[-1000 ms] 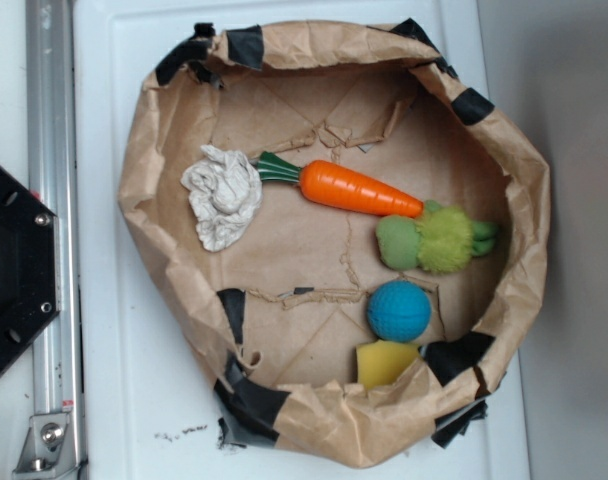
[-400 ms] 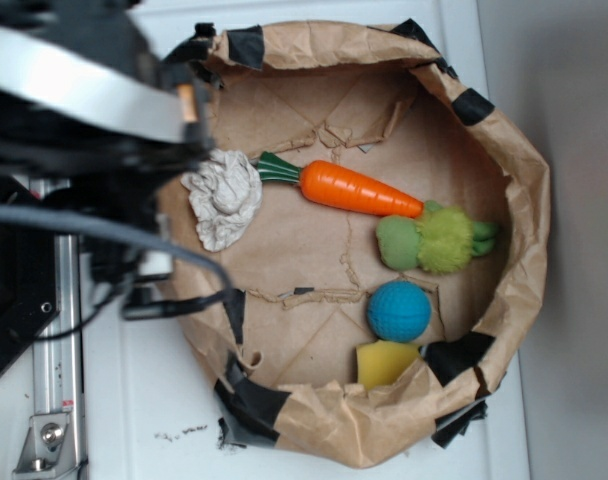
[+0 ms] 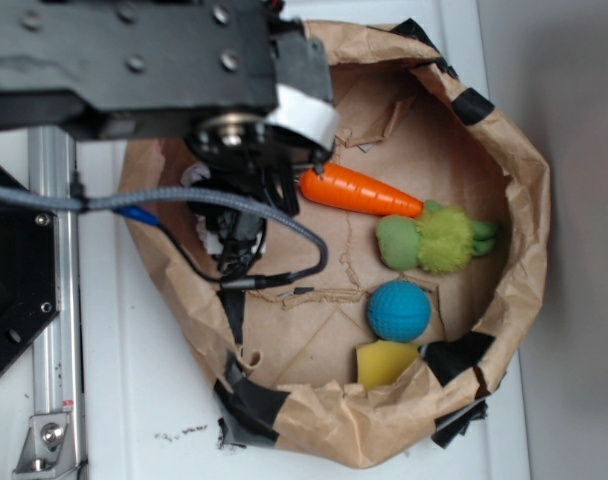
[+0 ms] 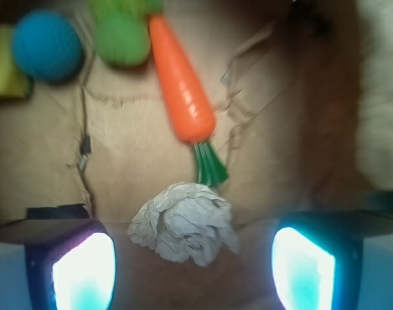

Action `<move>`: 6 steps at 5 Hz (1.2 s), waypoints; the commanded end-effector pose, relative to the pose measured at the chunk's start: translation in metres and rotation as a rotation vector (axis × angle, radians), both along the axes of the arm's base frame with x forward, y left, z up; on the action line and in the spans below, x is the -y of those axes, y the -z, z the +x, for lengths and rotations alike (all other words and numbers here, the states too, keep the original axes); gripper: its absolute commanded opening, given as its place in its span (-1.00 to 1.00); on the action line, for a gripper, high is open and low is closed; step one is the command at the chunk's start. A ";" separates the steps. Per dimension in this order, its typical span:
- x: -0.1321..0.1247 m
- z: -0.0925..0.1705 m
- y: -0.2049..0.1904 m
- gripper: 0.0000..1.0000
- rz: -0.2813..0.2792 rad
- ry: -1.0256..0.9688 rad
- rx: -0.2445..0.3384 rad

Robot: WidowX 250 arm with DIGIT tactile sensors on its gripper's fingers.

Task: Grab the white paper.

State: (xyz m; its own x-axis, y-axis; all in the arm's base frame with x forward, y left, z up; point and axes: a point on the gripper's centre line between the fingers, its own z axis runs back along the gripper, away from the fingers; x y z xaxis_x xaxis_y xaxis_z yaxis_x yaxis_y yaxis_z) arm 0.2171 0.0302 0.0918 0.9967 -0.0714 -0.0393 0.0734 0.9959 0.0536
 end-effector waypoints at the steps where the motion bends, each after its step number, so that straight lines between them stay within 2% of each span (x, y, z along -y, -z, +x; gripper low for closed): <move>1: 0.002 -0.015 0.052 1.00 -0.009 0.052 0.010; 2: -0.009 -0.018 0.073 0.22 -0.003 0.062 0.016; 3: -0.013 -0.014 0.066 -1.00 0.022 0.030 0.061; 4: -0.005 -0.003 0.030 -1.00 0.037 0.010 0.133; 5: 0.005 0.013 -0.021 -1.00 -0.022 -0.025 0.230; 6: 0.010 0.024 -0.054 -1.00 -0.045 -0.036 0.317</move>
